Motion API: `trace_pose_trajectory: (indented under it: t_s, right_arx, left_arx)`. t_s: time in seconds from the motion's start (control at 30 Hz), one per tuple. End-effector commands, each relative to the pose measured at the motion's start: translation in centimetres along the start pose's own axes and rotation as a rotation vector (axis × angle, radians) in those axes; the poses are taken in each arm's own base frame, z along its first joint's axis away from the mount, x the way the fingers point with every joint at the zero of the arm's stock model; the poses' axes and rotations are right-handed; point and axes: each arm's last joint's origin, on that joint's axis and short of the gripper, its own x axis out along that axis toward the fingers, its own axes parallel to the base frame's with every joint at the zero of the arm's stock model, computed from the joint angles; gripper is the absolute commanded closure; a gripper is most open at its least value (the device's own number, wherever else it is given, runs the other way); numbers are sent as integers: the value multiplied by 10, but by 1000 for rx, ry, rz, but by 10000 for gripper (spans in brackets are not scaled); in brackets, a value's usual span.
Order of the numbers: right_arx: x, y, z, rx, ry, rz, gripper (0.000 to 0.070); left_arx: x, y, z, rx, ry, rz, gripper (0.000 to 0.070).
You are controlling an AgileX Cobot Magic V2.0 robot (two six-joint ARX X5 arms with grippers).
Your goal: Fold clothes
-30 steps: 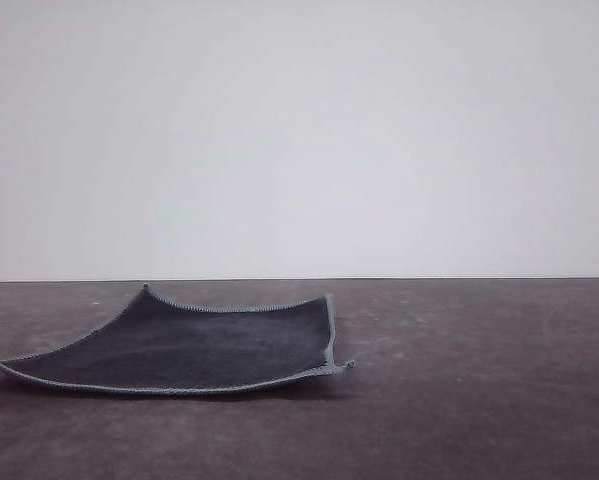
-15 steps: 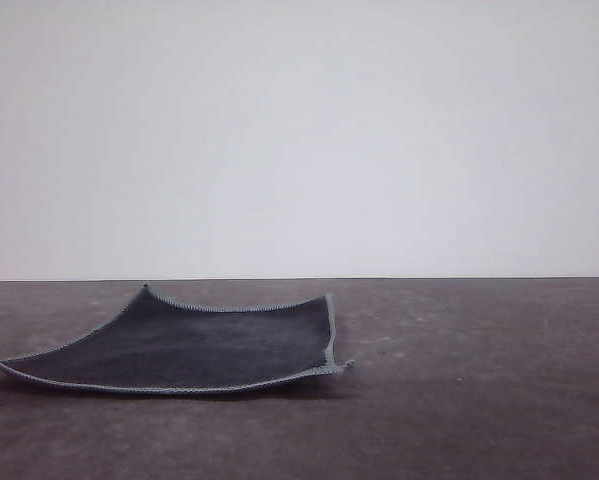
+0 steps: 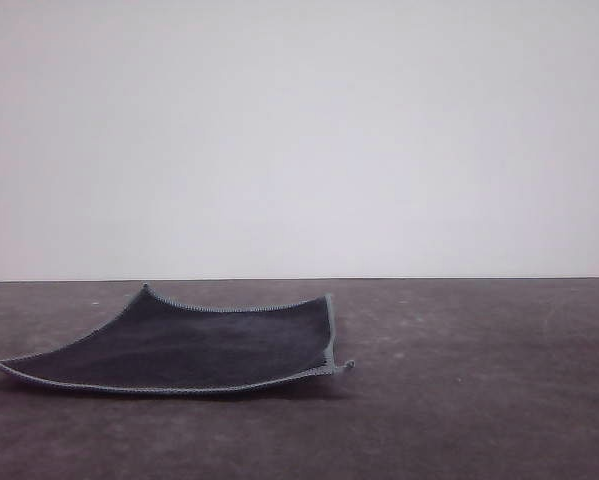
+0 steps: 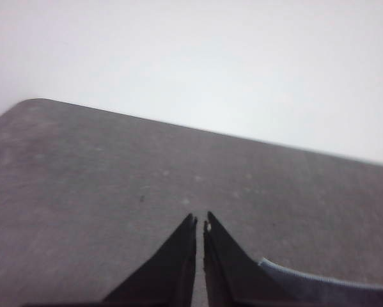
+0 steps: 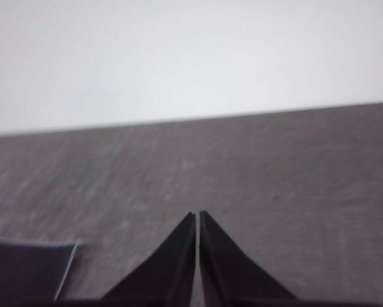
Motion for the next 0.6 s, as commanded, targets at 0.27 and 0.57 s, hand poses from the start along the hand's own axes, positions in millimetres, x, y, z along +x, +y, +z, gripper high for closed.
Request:
trace_pose_trajectory:
  t_s: [0.27, 0.57]
  right_arx:
    - [94, -1, 0, -90, 298, 77, 694]
    - [115, 0, -16, -83, 381, 101, 694]
  left_arx:
    - [91, -12, -4, 59, 293, -190, 689]
    - [127, -11, -36, 47, 472, -254, 689]
